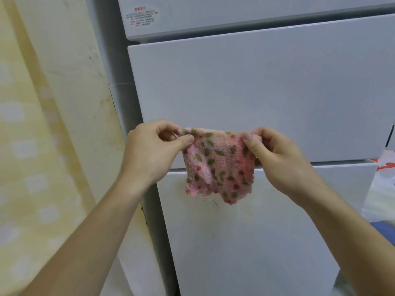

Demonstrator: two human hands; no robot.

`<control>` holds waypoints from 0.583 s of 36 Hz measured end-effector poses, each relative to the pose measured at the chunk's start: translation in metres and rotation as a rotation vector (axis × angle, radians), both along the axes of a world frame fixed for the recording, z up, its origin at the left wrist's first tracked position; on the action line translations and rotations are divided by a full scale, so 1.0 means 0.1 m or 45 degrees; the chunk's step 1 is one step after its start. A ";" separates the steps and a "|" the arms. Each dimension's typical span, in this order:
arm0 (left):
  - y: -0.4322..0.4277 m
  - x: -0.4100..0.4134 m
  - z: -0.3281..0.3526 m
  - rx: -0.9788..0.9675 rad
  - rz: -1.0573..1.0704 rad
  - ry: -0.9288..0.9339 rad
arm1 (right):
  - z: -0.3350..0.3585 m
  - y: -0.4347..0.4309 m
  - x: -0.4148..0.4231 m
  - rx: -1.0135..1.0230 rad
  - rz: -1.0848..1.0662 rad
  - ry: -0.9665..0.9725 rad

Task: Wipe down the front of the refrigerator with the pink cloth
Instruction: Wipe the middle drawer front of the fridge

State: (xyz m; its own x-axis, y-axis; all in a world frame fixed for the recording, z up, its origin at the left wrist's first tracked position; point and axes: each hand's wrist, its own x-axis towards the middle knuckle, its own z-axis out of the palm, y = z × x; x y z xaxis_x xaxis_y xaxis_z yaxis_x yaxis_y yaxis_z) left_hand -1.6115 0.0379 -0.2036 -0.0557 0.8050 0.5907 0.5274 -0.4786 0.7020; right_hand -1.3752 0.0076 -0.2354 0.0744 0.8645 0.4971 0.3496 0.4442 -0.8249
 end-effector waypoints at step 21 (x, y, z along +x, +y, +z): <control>0.06 0.29 -0.07 -0.316 -0.876 -0.691 | -0.29 0.31 -0.86 1.022 -0.594 -0.399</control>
State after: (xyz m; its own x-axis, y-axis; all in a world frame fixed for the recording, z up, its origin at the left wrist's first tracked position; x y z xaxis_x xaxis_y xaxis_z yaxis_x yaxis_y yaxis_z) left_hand -1.5823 0.0439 -0.2103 0.2645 0.8638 0.4287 -0.2519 -0.3672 0.8954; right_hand -1.4608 0.0389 -0.2643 0.0877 0.1781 0.9801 0.7843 0.5942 -0.1781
